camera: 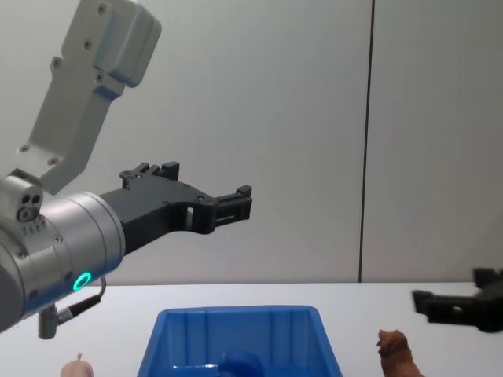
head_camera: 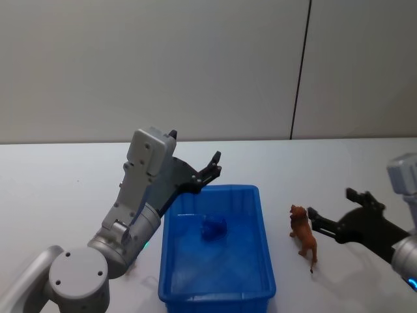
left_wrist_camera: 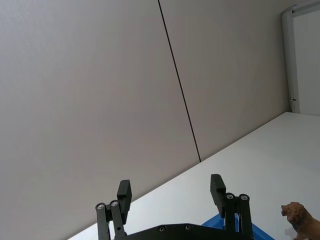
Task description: Pick up the two dolls from the table and place them into the box.
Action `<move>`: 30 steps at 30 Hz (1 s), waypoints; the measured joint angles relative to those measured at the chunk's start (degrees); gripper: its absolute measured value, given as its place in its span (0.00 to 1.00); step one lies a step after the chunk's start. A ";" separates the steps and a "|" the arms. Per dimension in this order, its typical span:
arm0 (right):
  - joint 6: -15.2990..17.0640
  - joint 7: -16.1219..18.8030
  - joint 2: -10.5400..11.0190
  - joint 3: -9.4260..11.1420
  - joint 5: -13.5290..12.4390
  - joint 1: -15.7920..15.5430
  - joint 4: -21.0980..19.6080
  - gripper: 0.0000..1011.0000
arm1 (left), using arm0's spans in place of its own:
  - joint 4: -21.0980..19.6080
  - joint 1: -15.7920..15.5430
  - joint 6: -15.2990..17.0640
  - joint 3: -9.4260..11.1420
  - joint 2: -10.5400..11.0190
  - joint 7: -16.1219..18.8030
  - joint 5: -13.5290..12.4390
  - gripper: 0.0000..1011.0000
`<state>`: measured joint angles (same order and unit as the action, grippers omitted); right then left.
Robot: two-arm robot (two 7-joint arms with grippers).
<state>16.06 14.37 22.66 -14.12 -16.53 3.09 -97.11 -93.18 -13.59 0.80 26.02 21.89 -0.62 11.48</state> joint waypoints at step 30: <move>7.28 0.31 -3.93 -2.43 1.94 2.84 8.19 0.99 | 0.00 0.00 0.00 0.00 0.00 0.00 0.00 0.99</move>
<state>23.34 14.68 18.72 -16.55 -14.60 5.93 -88.92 -93.18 -13.59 0.80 26.02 21.89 -0.62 11.48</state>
